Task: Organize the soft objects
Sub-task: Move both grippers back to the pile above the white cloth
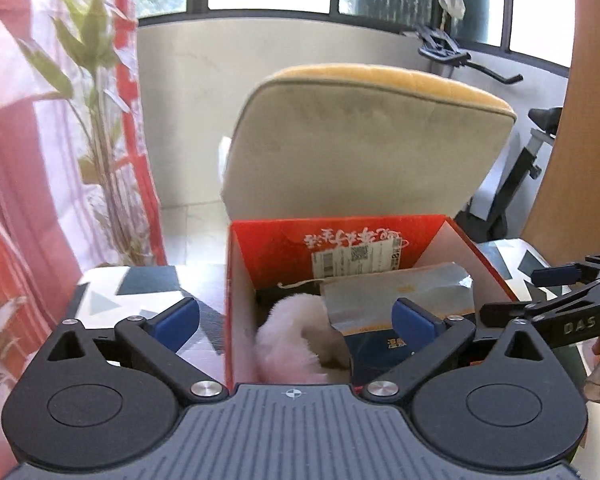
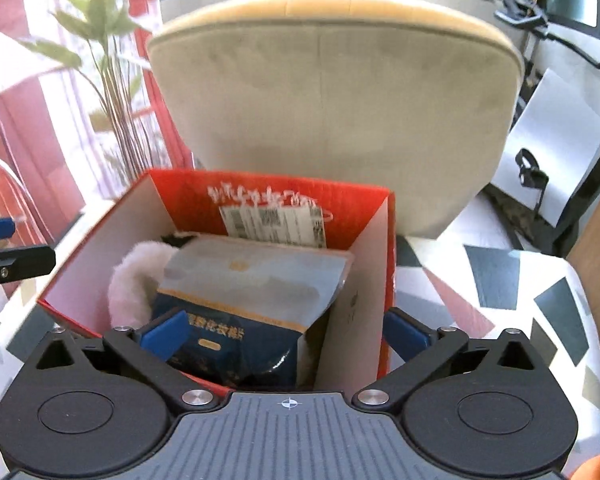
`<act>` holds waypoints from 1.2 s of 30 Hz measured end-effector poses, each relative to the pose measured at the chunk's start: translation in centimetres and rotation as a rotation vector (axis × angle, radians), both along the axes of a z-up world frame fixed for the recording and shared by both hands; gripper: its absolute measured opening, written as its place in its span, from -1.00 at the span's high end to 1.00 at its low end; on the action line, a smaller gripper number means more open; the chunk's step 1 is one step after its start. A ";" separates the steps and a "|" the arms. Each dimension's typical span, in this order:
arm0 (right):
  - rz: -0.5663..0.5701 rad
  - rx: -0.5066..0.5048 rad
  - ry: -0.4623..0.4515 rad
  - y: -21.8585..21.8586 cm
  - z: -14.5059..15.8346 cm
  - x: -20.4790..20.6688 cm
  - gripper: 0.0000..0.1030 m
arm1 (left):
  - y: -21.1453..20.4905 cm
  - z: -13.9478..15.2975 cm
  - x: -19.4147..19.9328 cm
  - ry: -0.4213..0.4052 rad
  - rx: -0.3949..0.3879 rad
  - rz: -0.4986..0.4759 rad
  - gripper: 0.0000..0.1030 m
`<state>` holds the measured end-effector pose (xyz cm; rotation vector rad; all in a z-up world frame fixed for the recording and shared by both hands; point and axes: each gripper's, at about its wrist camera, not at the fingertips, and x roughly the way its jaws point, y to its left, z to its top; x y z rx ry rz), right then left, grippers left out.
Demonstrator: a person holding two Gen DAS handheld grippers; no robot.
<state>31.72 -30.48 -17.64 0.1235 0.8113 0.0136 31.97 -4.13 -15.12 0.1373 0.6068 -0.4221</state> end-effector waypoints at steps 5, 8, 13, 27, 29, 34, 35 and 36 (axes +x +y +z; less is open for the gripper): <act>-0.007 0.034 -0.079 0.3 1.0 -2.6 -0.99 | 1.3 0.6 -2.9 -0.054 0.013 0.033 -1.00; -0.001 0.017 -0.116 0.8 1.2 -4.5 -0.99 | 2.5 0.8 -4.6 -0.066 0.000 0.056 -1.00; -0.003 0.010 -0.161 1.7 1.0 -7.4 -0.99 | 4.9 0.3 -7.3 -0.062 -0.014 0.105 -1.00; 0.039 -0.003 -0.229 4.7 -0.4 -14.2 -0.99 | 8.7 -1.9 -13.1 -0.045 -0.031 0.187 -1.00; 0.041 -0.002 -0.236 5.1 -0.8 -14.9 -0.99 | 8.4 -2.3 -13.5 -0.037 -0.031 0.181 -1.00; 0.042 0.009 -0.214 5.8 -2.2 -16.3 -0.99 | 8.1 -3.4 -14.4 -0.036 -0.020 0.173 -1.00; 0.039 0.009 -0.206 5.8 -2.5 -16.5 -0.99 | 8.1 -3.7 -14.5 -0.030 -0.018 0.174 -1.00; 0.032 0.011 -0.199 5.8 -2.8 -16.7 -0.99 | 8.1 -4.0 -14.5 -0.020 -0.017 0.173 -1.00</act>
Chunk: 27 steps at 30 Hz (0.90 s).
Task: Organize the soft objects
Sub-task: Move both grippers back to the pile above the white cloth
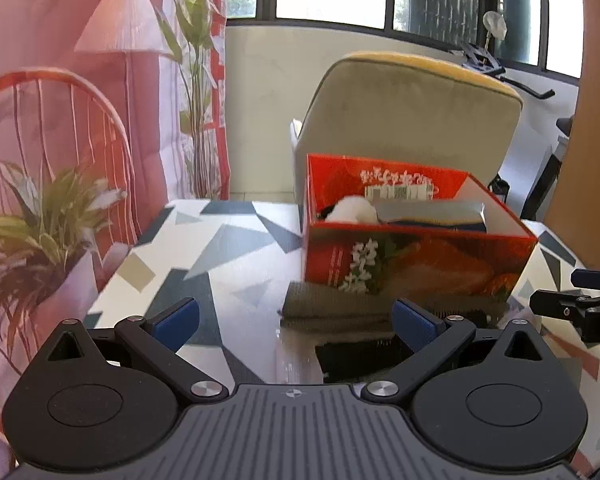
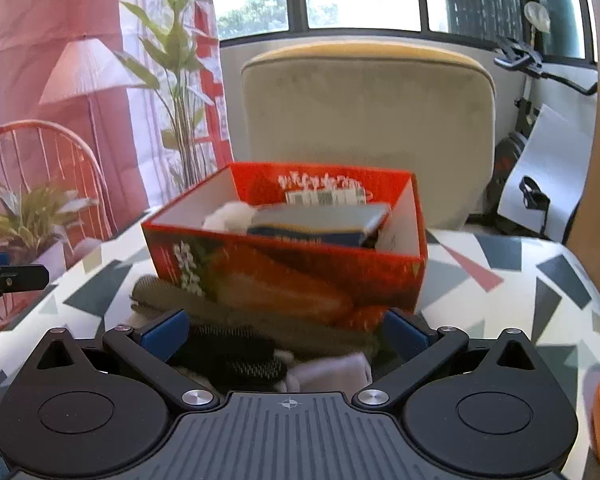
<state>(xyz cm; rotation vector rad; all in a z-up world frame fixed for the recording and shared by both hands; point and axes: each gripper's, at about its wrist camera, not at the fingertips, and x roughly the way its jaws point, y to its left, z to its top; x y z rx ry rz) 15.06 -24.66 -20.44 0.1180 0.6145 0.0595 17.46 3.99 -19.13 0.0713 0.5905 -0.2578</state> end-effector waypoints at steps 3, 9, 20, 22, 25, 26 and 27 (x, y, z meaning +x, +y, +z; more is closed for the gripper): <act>-0.018 0.016 0.024 -0.1 -0.8 -0.3 -0.99 | 0.0 -0.9 0.0 0.037 -0.012 -0.003 -1.00; -0.031 -0.012 0.039 0.0 -2.0 -0.7 -0.99 | -0.1 -2.5 -0.4 0.058 0.004 -0.004 -1.00; -0.017 -0.037 0.058 0.5 -3.2 -0.3 -0.99 | 0.1 -4.2 0.2 0.117 0.005 -0.006 -0.99; -0.016 -0.047 0.056 0.5 -3.3 -0.2 -0.99 | 0.2 -4.4 0.4 0.125 0.003 -0.002 -0.99; -0.019 -0.047 0.061 0.3 -3.5 0.0 -0.99 | 0.3 -4.7 0.7 0.141 -0.002 0.003 -0.99; -0.020 -0.045 0.064 0.3 -3.7 0.0 -0.99 | 0.3 -4.9 0.7 0.145 -0.002 0.004 -0.99; -0.022 -0.044 0.068 0.2 -3.8 0.1 -0.99 | 0.3 -5.0 0.8 0.149 -0.003 0.006 -0.99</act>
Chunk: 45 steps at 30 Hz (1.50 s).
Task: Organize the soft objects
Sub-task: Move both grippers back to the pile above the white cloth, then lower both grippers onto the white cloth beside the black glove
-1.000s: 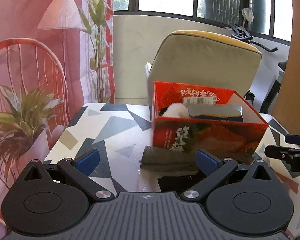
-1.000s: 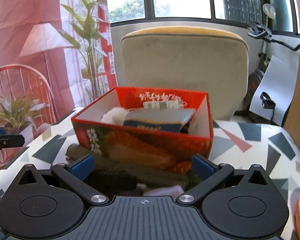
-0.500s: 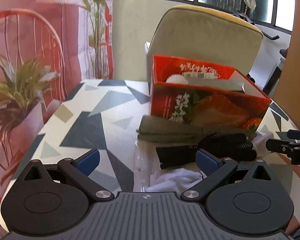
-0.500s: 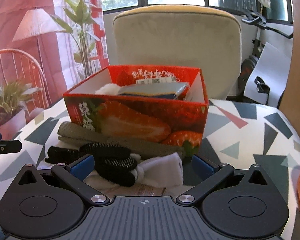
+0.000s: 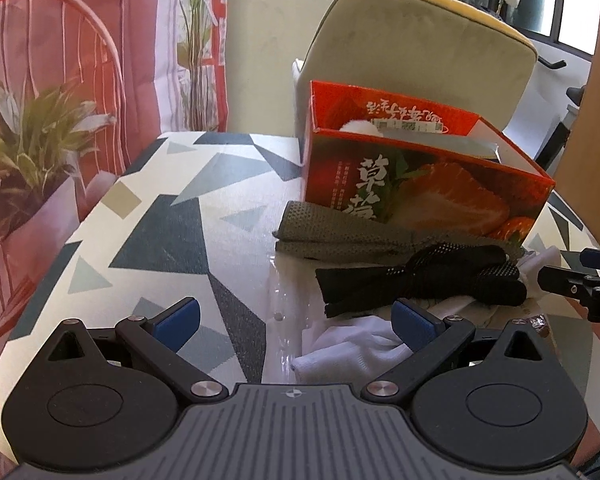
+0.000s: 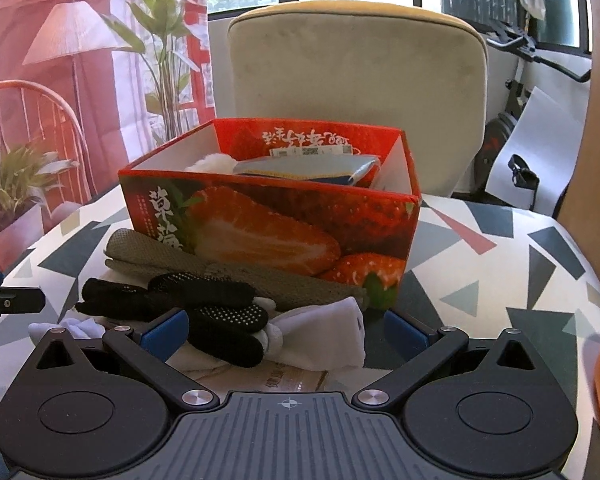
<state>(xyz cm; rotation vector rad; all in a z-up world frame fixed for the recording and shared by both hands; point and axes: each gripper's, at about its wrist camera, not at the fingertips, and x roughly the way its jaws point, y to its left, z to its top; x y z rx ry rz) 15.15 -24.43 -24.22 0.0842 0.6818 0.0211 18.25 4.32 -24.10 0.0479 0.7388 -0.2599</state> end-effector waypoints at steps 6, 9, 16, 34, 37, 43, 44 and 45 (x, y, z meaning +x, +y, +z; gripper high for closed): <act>-0.012 0.015 0.014 -0.3 -0.6 0.2 -0.99 | 0.0 -0.4 0.5 0.020 -0.001 0.009 -0.98; -0.011 0.015 0.015 -0.4 -0.7 0.4 -0.99 | -0.1 -0.5 0.5 0.022 0.001 0.006 -0.98; -0.006 0.021 0.009 -0.6 -0.7 0.3 -0.99 | -0.1 -0.5 0.4 0.029 -0.007 0.017 -0.97; 0.016 0.031 0.056 -0.4 -1.9 0.1 -0.86 | -0.4 -1.5 0.1 0.099 -0.045 -0.022 -0.71; 0.016 0.029 0.053 -0.4 -1.9 0.2 -0.85 | -0.4 -1.6 0.2 0.103 -0.050 -0.023 -0.71; 0.021 0.011 0.060 -0.3 -2.1 0.5 -0.81 | -0.3 -2.3 0.4 0.138 -0.065 -0.018 -0.52; 0.016 0.005 0.062 -0.4 -2.2 0.6 -0.78 | -0.3 -2.5 0.4 0.144 -0.066 -0.021 -0.38; 0.007 -0.003 0.066 -0.6 -2.3 0.7 -0.71 | -0.4 -2.6 0.5 0.150 -0.065 -0.023 -0.32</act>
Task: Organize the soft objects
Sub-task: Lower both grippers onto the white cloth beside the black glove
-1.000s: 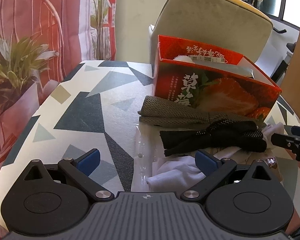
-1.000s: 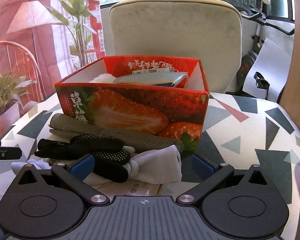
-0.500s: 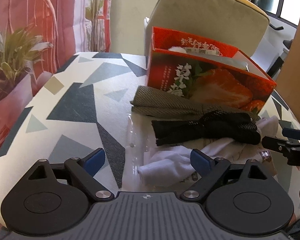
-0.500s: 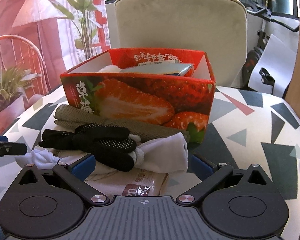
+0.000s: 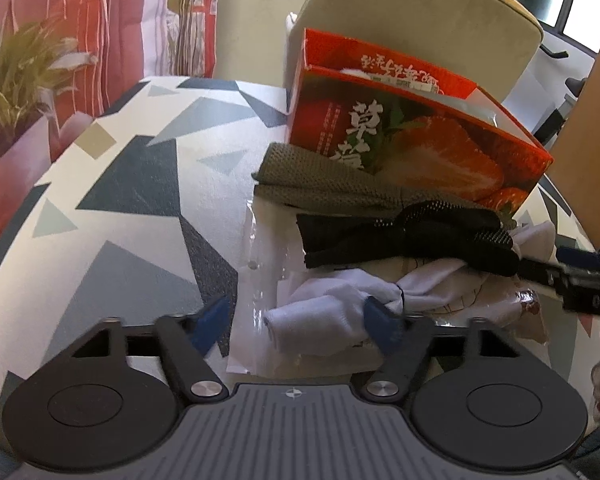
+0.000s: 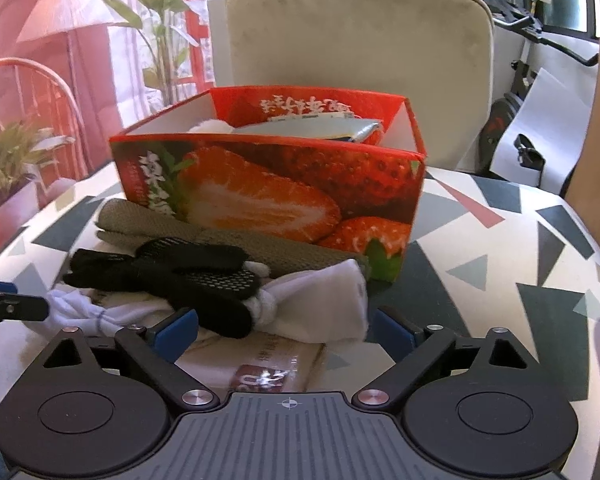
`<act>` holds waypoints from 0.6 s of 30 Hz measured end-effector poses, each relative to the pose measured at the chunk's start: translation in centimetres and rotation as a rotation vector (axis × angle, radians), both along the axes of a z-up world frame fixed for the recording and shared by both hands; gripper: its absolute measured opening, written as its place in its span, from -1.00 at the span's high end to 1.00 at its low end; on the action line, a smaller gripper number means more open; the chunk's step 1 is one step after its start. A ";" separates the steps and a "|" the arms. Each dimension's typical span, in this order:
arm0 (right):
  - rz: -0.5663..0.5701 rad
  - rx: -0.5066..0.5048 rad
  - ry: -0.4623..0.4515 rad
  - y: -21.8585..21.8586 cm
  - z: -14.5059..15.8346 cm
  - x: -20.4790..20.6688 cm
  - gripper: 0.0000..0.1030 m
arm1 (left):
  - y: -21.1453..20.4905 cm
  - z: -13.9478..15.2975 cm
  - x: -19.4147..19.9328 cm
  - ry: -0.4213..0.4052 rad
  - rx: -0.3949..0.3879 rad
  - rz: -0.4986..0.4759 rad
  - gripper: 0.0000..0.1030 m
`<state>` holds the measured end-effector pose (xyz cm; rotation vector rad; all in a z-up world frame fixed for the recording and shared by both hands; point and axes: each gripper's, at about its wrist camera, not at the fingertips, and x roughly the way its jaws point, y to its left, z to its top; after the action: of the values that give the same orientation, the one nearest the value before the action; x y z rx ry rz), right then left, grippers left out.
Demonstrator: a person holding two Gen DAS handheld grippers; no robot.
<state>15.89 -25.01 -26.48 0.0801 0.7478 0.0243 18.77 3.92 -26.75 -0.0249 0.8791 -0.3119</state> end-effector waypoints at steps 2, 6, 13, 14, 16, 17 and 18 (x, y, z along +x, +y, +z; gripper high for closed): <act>-0.028 -0.002 -0.001 -0.5 0.0 0.5 -0.55 | -0.2 -0.2 0.1 0.009 -0.002 -0.003 -0.25; -0.052 0.011 -0.027 -1.5 0.4 1.1 -0.38 | -0.4 -0.4 0.4 0.016 -0.014 0.003 -0.25; -0.087 0.024 -0.003 -2.9 -0.2 1.4 -0.10 | -0.8 -1.3 0.8 0.062 -0.048 -0.014 -0.25; -0.078 0.027 0.005 -2.8 -0.4 1.5 -0.07 | -0.9 -1.4 0.8 0.062 -0.049 -0.014 -0.25; -0.057 0.031 0.016 -2.7 -0.9 1.8 0.06 | -0.9 -1.4 0.8 0.059 -0.051 -0.015 -0.25; -0.046 0.040 0.023 -2.5 -1.0 1.9 0.18 | -0.9 -1.5 0.9 0.059 -0.050 -0.014 -0.24; -0.037 0.049 0.031 -2.4 -1.1 2.0 0.21 | -0.9 -1.5 0.9 0.063 -0.047 -0.012 -0.22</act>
<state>17.90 -27.42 -27.61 0.1410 0.7767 0.0060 19.69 3.01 -28.26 -0.0735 0.9343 -0.3450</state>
